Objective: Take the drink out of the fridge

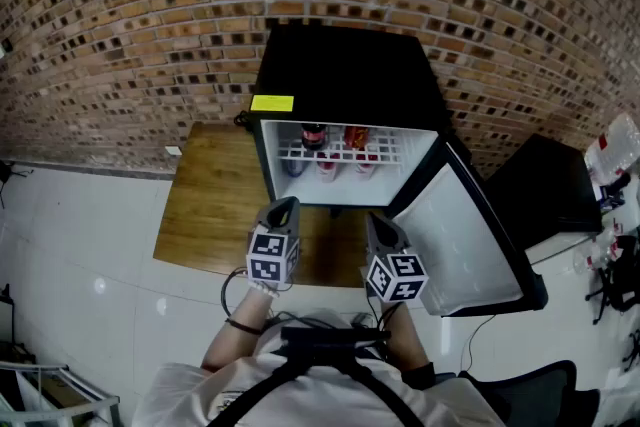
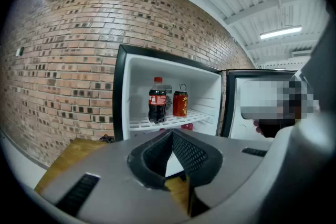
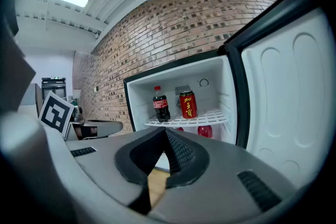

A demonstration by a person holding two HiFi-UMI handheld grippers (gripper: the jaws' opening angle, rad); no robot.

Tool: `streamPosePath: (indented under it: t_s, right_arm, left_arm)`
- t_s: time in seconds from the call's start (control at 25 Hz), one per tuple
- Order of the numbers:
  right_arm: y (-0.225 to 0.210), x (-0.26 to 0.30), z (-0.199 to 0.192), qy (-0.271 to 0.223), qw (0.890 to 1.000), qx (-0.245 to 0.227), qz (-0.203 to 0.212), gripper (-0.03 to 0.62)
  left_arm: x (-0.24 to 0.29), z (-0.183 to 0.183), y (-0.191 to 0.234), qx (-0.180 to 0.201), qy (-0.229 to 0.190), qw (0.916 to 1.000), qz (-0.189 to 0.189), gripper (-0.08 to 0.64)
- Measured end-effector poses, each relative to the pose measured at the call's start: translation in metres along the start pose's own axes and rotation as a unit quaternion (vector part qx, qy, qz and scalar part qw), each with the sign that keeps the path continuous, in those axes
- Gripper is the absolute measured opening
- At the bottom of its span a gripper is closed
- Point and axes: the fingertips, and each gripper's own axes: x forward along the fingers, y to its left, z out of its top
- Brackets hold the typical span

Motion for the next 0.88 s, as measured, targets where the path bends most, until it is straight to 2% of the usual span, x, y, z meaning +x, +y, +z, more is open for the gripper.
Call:
streamPosePath:
  t_s: [0.36,0.52,0.68,0.88]
  right_arm:
    - [-0.01,0.001,0.004,-0.004,1.0,0.003,-0.009,0.014]
    - [-0.017,0.0,0.006,-0.007,1.0,0.007,-0.016,0.014]
    - [-0.023,-0.002,0.008,-0.01,1.0,0.009,-0.022,0.014]
    - [-0.03,-0.004,0.01,-0.012,0.999,0.01,-0.029,0.014]
  left_arm:
    - [0.037,0.031,-0.003,0.02,-0.022,0.9995,-0.001,0.003]
    - [0.055,0.051,0.0,0.017,-0.026,0.9995,-0.001,0.087]
    - [0.076,0.073,0.007,0.012,-0.036,0.9992,0.01,0.204]
    - [0.1,0.094,0.013,0.01,-0.041,0.9988,0.024,0.256]
